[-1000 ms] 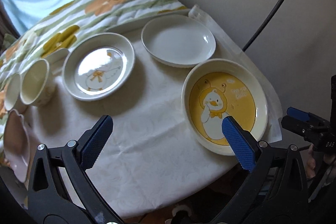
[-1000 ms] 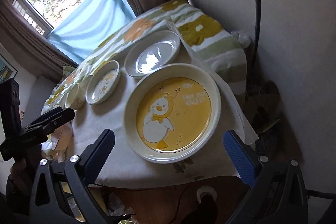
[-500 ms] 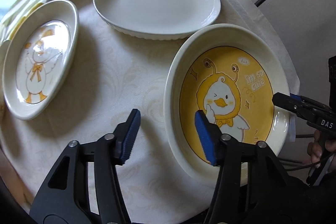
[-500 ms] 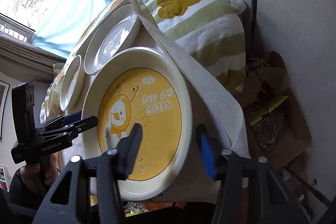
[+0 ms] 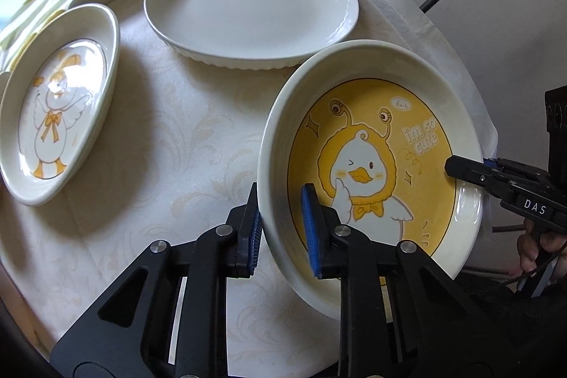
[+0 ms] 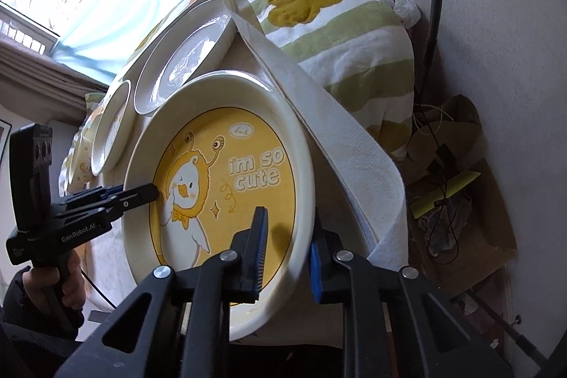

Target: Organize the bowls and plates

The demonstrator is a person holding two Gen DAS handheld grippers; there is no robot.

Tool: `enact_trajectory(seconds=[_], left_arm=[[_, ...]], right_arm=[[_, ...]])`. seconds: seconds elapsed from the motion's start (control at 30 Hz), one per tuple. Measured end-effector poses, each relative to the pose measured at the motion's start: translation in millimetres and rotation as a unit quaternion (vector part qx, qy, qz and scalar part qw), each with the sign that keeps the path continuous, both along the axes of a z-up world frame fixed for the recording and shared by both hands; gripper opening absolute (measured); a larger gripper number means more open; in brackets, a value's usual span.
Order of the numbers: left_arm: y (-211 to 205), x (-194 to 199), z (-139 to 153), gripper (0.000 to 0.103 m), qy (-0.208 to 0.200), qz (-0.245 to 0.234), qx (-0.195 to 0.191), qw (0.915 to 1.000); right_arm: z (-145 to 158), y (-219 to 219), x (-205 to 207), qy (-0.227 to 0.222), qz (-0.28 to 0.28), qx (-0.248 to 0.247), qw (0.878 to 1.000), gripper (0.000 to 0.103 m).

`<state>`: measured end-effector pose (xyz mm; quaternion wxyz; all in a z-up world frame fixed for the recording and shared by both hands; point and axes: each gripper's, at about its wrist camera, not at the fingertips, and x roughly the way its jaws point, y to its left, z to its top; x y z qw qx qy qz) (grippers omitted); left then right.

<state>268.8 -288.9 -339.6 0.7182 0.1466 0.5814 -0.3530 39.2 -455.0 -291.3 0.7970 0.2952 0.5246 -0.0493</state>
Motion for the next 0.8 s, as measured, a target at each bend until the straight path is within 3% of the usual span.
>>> enact_trajectory(seconds=[0.27,0.47,0.8], left_arm=[[13,-22,20,0.019,-0.029,0.012,-0.017,0.9994],[44,-41,46,0.019,-0.048,0.054,-0.027,0.997],[150,-57,82,0.019,-0.058,0.15,-0.035,0.9864]], right_arm=[[6,9,0,-0.013,0.023,-0.016,1.0,0.019],[21,26,9,-0.028,0.059,-0.023,0.998,0.019],[60,91,48,-0.06,0.149,-0.031,0.987,0.019]])
